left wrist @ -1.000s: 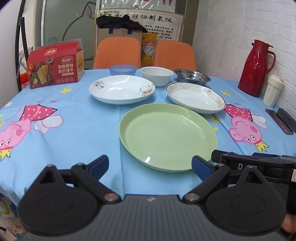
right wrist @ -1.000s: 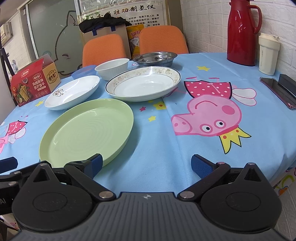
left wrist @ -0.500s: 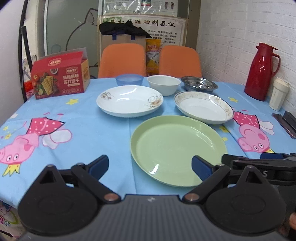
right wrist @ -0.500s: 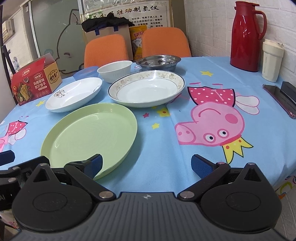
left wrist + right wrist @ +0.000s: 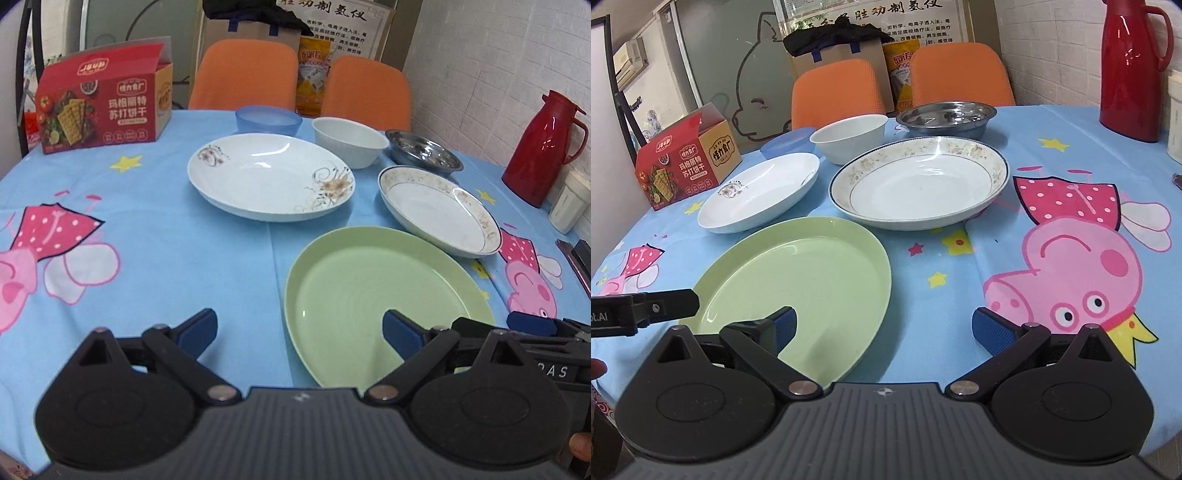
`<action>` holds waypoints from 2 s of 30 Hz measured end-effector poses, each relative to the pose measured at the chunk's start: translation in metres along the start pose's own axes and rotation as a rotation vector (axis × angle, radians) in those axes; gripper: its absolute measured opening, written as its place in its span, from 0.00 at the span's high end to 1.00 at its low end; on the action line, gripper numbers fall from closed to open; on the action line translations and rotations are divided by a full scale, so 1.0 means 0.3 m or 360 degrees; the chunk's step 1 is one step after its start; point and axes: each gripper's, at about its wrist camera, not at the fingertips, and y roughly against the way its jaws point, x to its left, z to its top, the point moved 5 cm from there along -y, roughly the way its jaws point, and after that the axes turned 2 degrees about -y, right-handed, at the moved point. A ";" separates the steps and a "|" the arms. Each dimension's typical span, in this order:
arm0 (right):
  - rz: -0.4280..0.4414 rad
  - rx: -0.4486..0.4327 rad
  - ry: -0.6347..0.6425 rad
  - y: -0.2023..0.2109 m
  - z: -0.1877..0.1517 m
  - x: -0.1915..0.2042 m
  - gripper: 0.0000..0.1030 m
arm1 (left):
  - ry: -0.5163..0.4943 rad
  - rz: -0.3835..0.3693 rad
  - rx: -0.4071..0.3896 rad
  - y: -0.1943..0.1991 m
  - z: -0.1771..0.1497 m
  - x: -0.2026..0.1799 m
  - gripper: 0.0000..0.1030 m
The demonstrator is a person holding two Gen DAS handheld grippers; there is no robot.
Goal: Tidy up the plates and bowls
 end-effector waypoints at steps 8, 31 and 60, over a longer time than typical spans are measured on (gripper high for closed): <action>-0.0037 0.0002 0.0136 -0.039 -0.001 0.028 0.00 | -0.0030 -0.0087 0.0042 -0.065 -0.009 0.001 0.08; 0.0054 -0.0020 0.0313 -0.049 0.011 0.084 0.07 | -0.0257 -0.0025 0.0089 -0.089 0.010 -0.076 0.46; 0.0288 -0.0032 0.0495 -0.130 -0.018 0.518 0.02 | 0.0103 0.0301 0.0064 0.043 -0.017 0.346 0.52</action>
